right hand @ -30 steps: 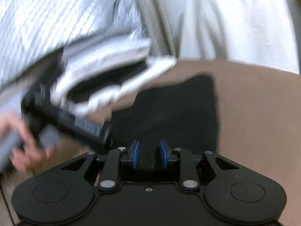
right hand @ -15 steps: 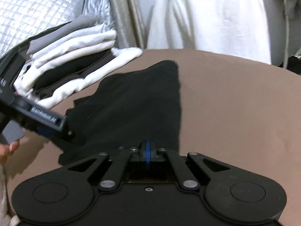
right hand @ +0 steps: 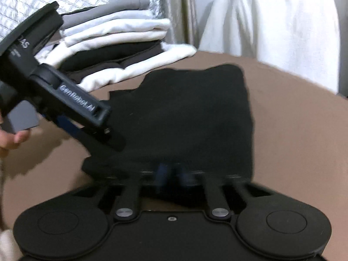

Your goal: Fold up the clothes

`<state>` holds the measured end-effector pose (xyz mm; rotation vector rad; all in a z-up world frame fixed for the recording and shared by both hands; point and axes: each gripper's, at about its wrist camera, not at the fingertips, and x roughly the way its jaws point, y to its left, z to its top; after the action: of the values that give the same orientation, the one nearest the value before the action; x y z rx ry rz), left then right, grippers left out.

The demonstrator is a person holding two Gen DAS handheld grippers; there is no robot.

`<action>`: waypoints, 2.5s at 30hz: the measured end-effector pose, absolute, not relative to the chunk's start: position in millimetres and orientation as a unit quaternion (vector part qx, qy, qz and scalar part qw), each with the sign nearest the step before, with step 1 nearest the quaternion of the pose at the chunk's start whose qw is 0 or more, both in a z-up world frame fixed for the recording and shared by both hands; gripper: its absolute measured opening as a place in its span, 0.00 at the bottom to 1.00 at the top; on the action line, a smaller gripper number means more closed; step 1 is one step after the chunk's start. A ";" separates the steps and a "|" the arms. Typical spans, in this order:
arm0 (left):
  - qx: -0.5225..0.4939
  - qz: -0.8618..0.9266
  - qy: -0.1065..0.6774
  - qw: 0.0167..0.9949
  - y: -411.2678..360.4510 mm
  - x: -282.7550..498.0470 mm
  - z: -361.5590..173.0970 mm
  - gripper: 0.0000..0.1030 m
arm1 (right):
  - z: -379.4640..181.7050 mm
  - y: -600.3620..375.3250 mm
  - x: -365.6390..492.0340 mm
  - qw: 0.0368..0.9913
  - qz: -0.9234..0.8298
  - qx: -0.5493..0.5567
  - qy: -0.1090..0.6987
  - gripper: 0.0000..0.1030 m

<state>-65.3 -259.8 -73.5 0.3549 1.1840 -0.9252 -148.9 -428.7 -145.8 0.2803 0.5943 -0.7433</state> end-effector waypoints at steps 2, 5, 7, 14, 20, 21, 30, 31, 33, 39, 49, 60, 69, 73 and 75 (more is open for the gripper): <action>0.157 -0.417 0.537 0.716 -259.1 -65.1 -73.3 0.93 | -138.8 -430.8 -159.0 0.873 -0.379 0.136 0.274 0.00; 0.159 -0.417 0.535 0.717 -259.7 -67.0 -73.0 0.93 | -131.3 -441.6 -178.1 0.845 -0.446 0.123 0.269 0.00; 0.160 -0.417 0.534 0.718 -259.2 -67.6 -72.6 0.93 | -126.1 -453.4 -190.7 0.818 -0.496 0.127 0.261 0.00; 0.157 -0.416 0.536 0.717 -258.7 -65.6 -73.6 0.93 | -119.6 -486.8 -249.1 0.764 -0.554 0.281 0.173 0.18; 0.156 -0.414 0.537 0.718 -259.6 -62.9 -73.6 0.94 | -139.8 -479.4 -254.5 0.750 -0.503 0.390 0.180 0.70; 0.155 -0.413 0.537 0.719 -259.2 -62.6 -72.9 0.94 | -144.0 -471.0 -245.4 0.755 -0.495 0.378 0.206 0.70; 0.143 -0.385 0.524 0.746 -237.4 -60.4 -57.0 0.94 | -139.0 -413.1 -207.4 0.825 -0.448 0.242 0.246 0.71; 0.140 -0.382 0.524 0.748 -235.2 -60.9 -55.9 0.94 | -136.8 -410.1 -206.1 0.833 -0.446 0.225 0.239 0.71; 0.133 -0.382 0.528 0.747 -231.8 -63.6 -54.4 0.94 | -132.1 -406.7 -204.3 0.846 -0.440 0.201 0.224 0.71; 0.101 -0.378 0.538 0.747 -223.8 -62.2 -51.9 0.93 | -118.6 -455.7 -239.7 0.842 -0.421 0.312 0.128 0.76; -0.004 -0.467 0.493 0.734 -213.8 -94.2 -30.9 0.92 | -181.1 -522.5 -231.1 0.769 -0.280 0.555 0.146 0.28; 0.238 -0.572 0.215 0.755 -250.9 -210.4 -19.3 0.93 | -126.5 -546.1 -216.2 0.739 -0.194 0.631 0.135 0.20; 0.334 -0.438 0.195 0.811 -288.9 -192.0 -56.0 0.18 | -99.0 -555.9 -202.1 0.786 -0.150 0.572 0.180 0.23; 0.272 -0.447 0.217 0.824 -274.9 -173.3 -35.2 0.17 | -120.9 -562.2 -232.5 0.808 -0.167 0.546 0.145 0.32; 0.279 -0.444 0.215 0.824 -272.8 -173.1 -34.3 0.16 | -140.6 -572.8 -241.9 0.776 -0.173 0.594 0.126 0.69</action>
<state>-173.1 -272.8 -34.3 0.5923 0.4567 -0.9432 -241.9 -572.8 -140.6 1.2849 0.2718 -0.3751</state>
